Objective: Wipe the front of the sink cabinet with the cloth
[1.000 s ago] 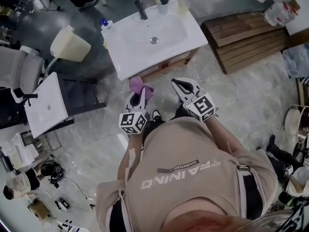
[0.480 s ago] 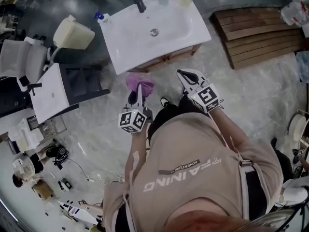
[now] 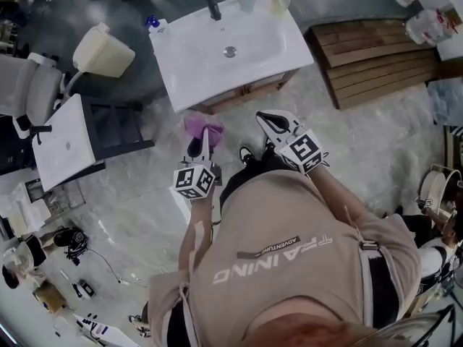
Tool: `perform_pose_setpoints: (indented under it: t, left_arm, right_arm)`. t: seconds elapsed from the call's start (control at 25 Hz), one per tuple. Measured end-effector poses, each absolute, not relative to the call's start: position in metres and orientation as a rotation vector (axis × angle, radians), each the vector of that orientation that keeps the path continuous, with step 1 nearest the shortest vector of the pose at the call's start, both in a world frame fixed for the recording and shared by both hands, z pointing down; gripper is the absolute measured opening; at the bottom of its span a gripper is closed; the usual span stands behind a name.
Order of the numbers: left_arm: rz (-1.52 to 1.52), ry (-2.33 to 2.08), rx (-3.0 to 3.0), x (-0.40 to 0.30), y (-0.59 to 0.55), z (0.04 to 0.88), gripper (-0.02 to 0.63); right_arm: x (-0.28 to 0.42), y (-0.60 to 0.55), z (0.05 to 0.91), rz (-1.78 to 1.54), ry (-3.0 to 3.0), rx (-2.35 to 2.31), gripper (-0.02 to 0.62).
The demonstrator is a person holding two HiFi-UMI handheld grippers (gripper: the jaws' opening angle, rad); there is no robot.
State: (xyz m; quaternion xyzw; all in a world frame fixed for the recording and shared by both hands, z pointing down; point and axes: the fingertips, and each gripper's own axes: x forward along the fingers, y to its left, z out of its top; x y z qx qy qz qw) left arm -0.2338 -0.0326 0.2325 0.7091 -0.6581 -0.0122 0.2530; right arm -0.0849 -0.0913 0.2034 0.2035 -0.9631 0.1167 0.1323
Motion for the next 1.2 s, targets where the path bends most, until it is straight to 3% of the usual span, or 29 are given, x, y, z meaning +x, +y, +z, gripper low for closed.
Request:
perform_pose_setpoints:
  t: [0.72, 0.96, 1.2]
  left_arm:
    - [-0.118, -1.8, 1.938, -0.257, -0.009, 0.23, 0.037]
    - [-0.102, -1.892, 1.864, -0.247, 0.001, 0.245, 0.037]
    - [-0.055, -1.932, 1.843, -0.217, 0.005, 0.248, 0.037]
  right_arm:
    - [-0.104, -0.068, 0.181, 0.305, -2.793, 0.59, 0.012]
    - [-0.066, -0.058, 0.188, 0.298, -2.79, 0.57, 0.012]
    - [-0.015, -0.057, 0.216, 0.511, -2.795, 0.543, 0.012]
